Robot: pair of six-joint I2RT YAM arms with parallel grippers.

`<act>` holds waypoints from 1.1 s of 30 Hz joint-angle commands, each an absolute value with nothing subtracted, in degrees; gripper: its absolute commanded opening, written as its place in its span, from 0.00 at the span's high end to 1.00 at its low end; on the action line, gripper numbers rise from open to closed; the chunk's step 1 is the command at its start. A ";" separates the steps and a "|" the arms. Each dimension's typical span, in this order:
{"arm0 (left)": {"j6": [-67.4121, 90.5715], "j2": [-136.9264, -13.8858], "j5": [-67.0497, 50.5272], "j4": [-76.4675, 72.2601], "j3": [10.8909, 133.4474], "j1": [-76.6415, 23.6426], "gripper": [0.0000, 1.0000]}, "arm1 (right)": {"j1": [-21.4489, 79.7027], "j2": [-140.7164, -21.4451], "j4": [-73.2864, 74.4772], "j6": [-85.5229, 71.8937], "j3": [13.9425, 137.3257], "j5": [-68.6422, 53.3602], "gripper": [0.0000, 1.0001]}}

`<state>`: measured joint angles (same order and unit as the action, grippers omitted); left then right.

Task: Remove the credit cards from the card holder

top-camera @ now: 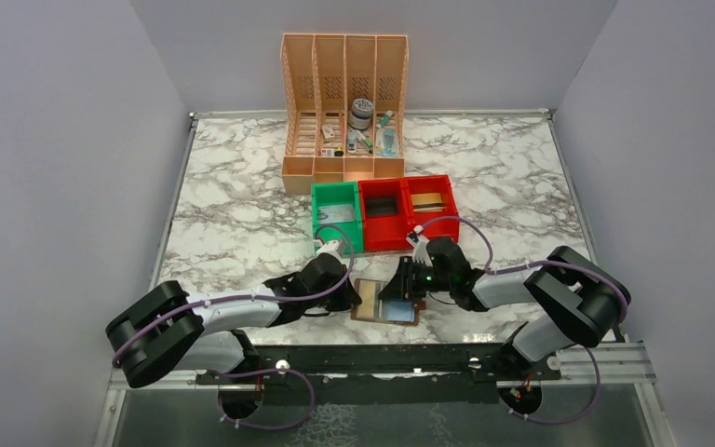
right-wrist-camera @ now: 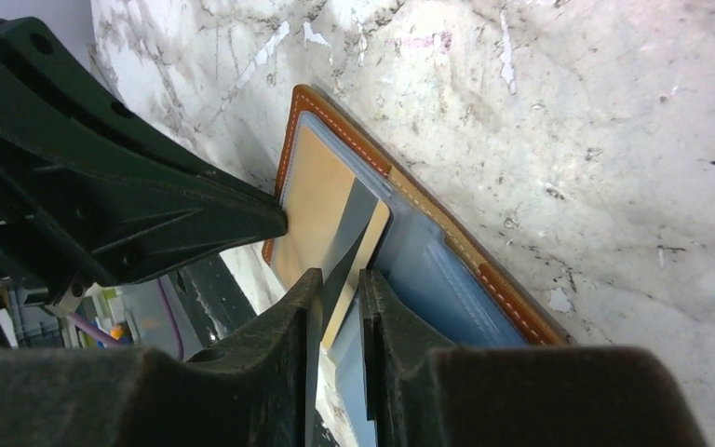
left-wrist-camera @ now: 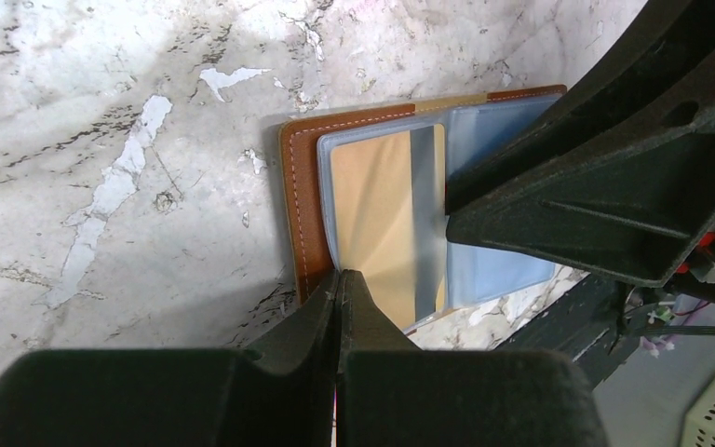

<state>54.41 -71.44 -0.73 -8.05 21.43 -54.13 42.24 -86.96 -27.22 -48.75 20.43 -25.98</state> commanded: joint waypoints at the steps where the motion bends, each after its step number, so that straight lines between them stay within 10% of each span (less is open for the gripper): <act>1: 57.36 -70.93 0.59 -11.00 19.24 -54.74 1.00 | 42.62 -88.79 -37.78 -49.92 18.55 -32.51 0.82; 33: 65.34 -66.42 3.65 -16.58 15.43 -56.59 1.00 | 43.42 -89.55 -38.14 -53.10 19.50 -30.15 0.89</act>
